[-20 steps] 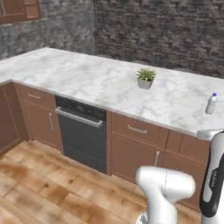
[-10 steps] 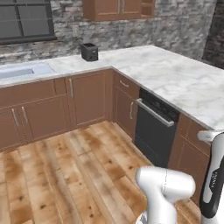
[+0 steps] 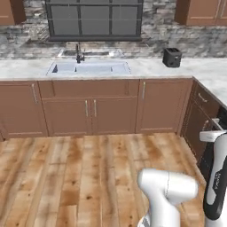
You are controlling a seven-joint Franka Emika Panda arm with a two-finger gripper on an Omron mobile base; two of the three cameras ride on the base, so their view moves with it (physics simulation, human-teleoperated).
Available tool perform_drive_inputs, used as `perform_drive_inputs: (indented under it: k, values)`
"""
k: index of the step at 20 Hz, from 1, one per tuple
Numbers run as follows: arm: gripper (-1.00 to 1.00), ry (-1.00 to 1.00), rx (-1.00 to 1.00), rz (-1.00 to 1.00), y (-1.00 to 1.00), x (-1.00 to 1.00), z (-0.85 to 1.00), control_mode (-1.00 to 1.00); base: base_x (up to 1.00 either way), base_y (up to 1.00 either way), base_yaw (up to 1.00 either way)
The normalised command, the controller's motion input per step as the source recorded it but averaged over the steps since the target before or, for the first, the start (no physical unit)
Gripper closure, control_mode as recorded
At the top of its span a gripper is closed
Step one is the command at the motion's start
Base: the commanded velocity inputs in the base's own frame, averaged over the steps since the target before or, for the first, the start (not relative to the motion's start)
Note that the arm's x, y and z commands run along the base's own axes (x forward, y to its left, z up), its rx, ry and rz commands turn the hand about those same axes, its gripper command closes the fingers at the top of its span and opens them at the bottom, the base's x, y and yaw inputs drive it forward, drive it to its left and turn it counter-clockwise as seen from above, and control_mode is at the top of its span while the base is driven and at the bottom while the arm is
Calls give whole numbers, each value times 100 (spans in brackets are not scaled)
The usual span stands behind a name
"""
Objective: Move the drinks to the dining counter.
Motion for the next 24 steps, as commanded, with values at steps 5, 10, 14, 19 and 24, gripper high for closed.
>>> perform_drive_inputs:
  k: [5,10,14,19,24]
  values:
    - [-100,0,0,0,0,0,0,100,100,30,52]
    - [-100,0,0,0,0,0,0,100,100,29,46]
    - [-100,0,0,0,0,0,0,100,100,42,45]
    - [-100,0,0,0,0,0,0,100,100,41,53]
    - [-100,0,0,0,0,0,0,100,89,28,64]
